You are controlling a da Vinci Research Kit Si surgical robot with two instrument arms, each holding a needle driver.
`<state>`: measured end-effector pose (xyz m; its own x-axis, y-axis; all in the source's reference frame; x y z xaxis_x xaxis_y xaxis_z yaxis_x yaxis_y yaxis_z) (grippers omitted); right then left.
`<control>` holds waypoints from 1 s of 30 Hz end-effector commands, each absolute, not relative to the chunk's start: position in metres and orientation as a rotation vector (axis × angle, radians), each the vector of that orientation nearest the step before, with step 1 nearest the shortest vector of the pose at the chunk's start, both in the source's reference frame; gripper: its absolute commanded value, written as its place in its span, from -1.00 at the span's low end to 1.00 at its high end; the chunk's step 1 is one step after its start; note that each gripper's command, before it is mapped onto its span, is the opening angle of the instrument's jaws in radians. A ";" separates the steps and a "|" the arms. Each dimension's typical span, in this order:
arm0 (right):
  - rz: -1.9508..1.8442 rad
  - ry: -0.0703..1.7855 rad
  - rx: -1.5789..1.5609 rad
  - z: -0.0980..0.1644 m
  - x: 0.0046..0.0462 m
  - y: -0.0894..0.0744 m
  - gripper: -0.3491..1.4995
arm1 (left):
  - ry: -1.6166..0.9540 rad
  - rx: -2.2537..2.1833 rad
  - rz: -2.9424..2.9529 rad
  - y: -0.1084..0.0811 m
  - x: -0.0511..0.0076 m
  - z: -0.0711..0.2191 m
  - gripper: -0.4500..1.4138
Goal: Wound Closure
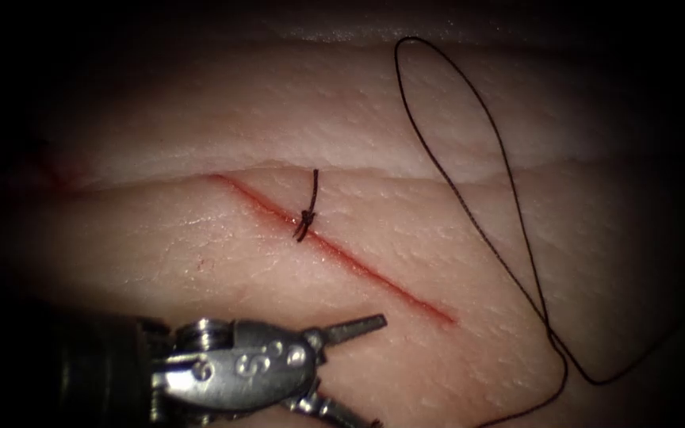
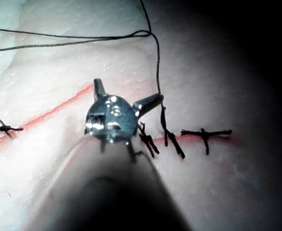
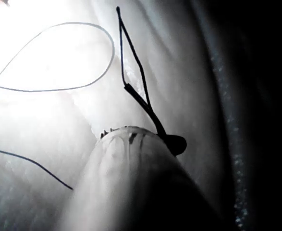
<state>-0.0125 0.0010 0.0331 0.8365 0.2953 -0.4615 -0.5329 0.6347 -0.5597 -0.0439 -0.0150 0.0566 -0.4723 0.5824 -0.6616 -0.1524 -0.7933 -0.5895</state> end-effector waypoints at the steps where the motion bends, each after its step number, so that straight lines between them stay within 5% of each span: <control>1: 0.488 0.332 -0.756 0.033 -0.0119 0.002 -1.00 | -0.639 -1.281 2.282 -0.015 -0.0446 0.057 0.40; 4: 0.476 0.342 -0.759 0.033 -0.0115 0.001 -1.00 | -0.637 -1.280 2.285 -0.015 -0.0444 0.057 0.39; 7: 0.677 0.594 -0.668 0.033 -0.0097 0.001 -1.00 | -0.638 -1.282 2.287 -0.015 -0.0441 0.057 0.35; 15: 0.754 0.842 -0.464 0.033 0.0018 -0.001 -1.00 | -0.646 -1.289 2.300 -0.016 -0.0424 0.057 0.28; 21: 0.724 0.973 -0.332 0.036 0.0096 -0.002 -1.00 | -0.659 -1.300 2.304 -0.016 -0.0403 0.058 -0.21; 30: 0.673 1.091 -0.216 0.040 0.0170 -0.006 -1.00 | -0.614 -1.272 2.310 -0.015 -0.0377 0.058 -0.21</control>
<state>0.0162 -0.0067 0.0400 0.2909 0.3990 -0.8696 -0.5986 0.7849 0.1599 -0.0370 -0.0147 0.0579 -0.4880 0.5622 -0.6676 -0.1587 -0.8093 -0.5655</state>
